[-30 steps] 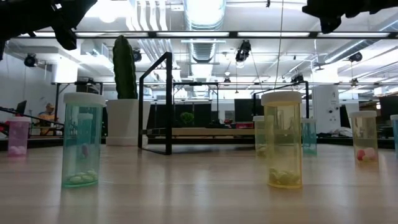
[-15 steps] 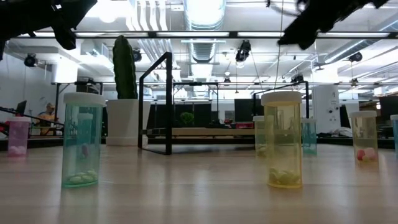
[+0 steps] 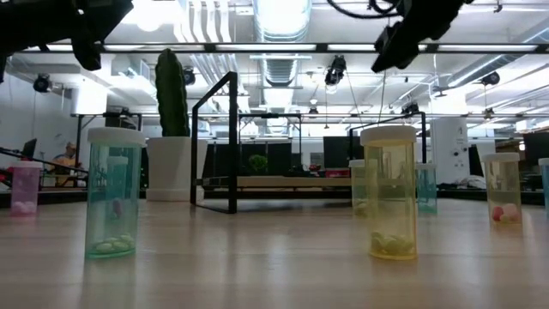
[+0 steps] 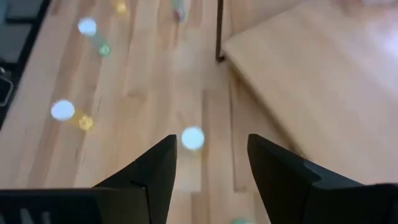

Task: Pick and place medicine bottles onto shelf by color
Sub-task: Put the yellow pill bottle on the shelf

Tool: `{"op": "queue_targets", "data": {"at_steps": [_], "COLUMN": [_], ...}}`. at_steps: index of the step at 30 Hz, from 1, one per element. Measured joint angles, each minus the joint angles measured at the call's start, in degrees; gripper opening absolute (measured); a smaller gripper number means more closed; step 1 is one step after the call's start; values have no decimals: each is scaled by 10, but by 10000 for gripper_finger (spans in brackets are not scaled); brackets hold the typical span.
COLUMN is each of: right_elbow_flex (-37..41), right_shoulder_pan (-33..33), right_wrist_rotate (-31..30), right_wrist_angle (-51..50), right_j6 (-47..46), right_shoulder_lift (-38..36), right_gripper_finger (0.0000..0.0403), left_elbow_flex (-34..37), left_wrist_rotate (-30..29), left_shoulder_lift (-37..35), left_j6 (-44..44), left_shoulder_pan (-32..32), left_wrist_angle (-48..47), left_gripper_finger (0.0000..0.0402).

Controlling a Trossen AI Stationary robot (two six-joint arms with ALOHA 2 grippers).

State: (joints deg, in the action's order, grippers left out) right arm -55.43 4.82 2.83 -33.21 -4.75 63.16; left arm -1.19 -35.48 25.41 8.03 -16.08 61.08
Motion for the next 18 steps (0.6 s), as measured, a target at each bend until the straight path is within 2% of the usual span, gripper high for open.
{"op": "queue_targets", "data": {"at_steps": [10,18], "right_elbow_flex": [-48,-59], "right_shoulder_pan": [10,28], "right_wrist_rotate": [-1,-2], "right_wrist_angle": [-11,-10], "right_j6": [-20,-49], "right_shoulder_lift": [128,222], "right_gripper_finger": [217,219], "left_elbow_flex": [0,0], "left_wrist_rotate": [0,0], "left_shoulder_lift": [0,-1], "left_j6": [1,14], "left_shoulder_pan": [0,0], "left_wrist_angle": [0,0], "left_gripper_finger": [49,49]}}
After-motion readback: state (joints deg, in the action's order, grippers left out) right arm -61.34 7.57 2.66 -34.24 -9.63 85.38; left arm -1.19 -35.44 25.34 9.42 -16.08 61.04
